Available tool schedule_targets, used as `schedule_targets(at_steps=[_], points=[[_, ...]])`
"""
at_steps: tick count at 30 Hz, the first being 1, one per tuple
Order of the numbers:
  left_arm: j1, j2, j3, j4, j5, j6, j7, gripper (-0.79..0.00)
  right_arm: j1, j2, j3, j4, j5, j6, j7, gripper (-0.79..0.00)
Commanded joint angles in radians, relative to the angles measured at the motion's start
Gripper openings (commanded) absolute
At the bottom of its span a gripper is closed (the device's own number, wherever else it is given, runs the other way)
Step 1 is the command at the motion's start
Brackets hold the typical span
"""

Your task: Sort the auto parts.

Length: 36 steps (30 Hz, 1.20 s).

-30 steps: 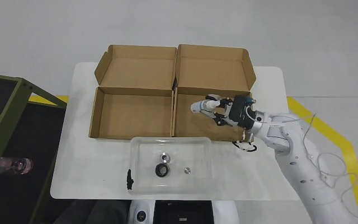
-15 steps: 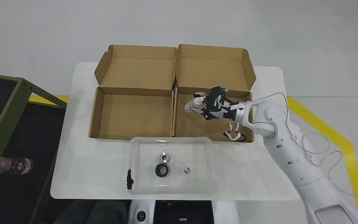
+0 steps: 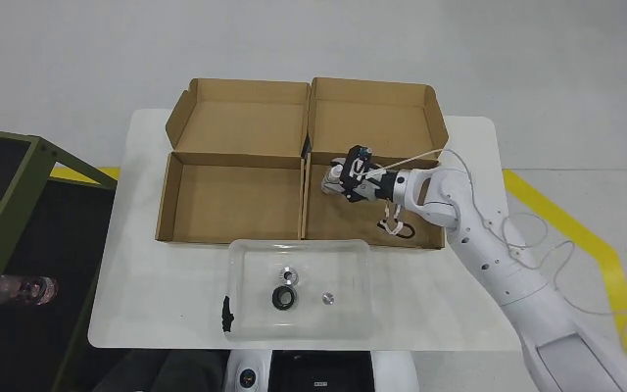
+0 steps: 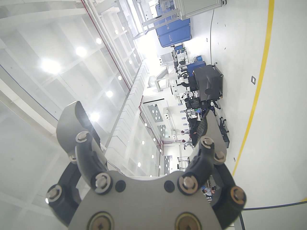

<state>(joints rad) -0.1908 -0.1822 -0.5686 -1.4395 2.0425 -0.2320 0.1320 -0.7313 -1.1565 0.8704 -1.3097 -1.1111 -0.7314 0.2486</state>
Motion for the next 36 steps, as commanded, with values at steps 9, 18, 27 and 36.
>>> schedule_targets(at_steps=[9,18,27,36], points=[[0.000,0.000,0.000,0.000,0.000,0.000,0.000,0.000,0.036,-0.026,-0.040,0.065,0.010,0.006,-0.009,0.000],[0.000,0.000,0.000,0.000,0.000,0.000,0.000,0.000,0.010,-0.009,0.021,-0.060,0.036,-0.035,0.040,0.000],[0.000,0.000,0.000,0.000,0.000,0.000,0.000,0.000,-0.063,0.025,0.104,-0.244,0.136,-0.106,0.206,0.000],[0.000,0.000,0.000,0.000,0.000,0.000,0.000,0.000,-0.166,0.067,0.195,-0.454,0.164,-0.160,0.362,0.000]])
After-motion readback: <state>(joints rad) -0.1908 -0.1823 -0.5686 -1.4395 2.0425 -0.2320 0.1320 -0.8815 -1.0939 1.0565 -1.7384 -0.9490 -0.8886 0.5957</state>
